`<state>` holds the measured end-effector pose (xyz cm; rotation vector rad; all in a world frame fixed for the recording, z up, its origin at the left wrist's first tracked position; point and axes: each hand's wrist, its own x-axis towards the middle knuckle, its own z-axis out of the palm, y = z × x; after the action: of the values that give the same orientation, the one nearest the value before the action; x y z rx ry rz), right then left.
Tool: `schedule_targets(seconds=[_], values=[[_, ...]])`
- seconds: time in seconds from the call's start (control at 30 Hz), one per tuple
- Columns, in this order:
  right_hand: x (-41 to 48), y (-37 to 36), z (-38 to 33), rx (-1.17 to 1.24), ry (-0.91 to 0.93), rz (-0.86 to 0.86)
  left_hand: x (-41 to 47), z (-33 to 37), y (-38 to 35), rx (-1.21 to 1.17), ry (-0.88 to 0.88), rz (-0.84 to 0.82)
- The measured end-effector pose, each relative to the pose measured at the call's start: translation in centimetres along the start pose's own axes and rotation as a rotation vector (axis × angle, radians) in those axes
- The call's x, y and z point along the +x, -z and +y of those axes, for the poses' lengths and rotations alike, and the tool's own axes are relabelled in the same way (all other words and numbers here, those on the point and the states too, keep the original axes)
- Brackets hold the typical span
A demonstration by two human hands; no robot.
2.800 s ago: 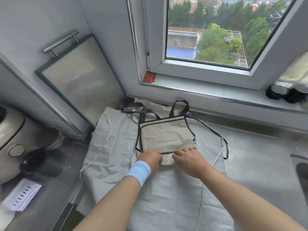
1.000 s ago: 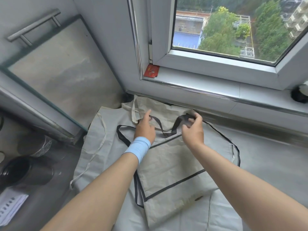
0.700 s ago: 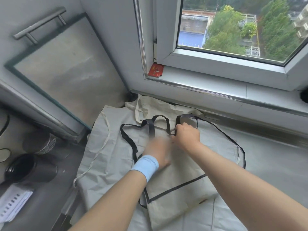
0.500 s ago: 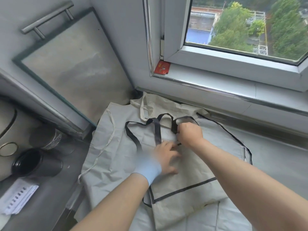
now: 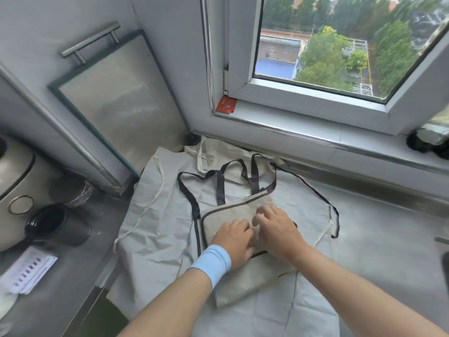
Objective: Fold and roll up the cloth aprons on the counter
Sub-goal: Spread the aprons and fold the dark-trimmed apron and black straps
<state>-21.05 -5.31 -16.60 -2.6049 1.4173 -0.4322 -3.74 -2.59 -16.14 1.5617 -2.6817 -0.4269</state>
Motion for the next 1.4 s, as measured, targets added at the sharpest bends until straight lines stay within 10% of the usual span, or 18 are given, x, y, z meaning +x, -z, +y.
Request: schedule_targets(seconds=[0.2,0.33,0.63,1.2,1.4], values=[[-7.4,1.4,-0.5,-0.016,0.038,-0.359,-4.8,2.1,-2.1,0.102,0.118,-0.311],[-10.1,2.2,-1.5,-0.202,0.066,-0.433,-7.3,3.2,-1.9,0.149,0.096,-0.193],[-10.3,2.0,-3.2,-0.365,0.084,-0.349,-10.6,4.8,-3.1,0.147,0.187,-0.389],[-7.4,4.2,-0.9,0.134,-0.228,-0.532,-5.2,-0.8,3.1,-0.210,0.390,-0.481],[-2.8,2.8,1.5,0.051,-0.288,-0.436,-1.8,-3.9,4.1,-0.204,0.427,-0.328]])
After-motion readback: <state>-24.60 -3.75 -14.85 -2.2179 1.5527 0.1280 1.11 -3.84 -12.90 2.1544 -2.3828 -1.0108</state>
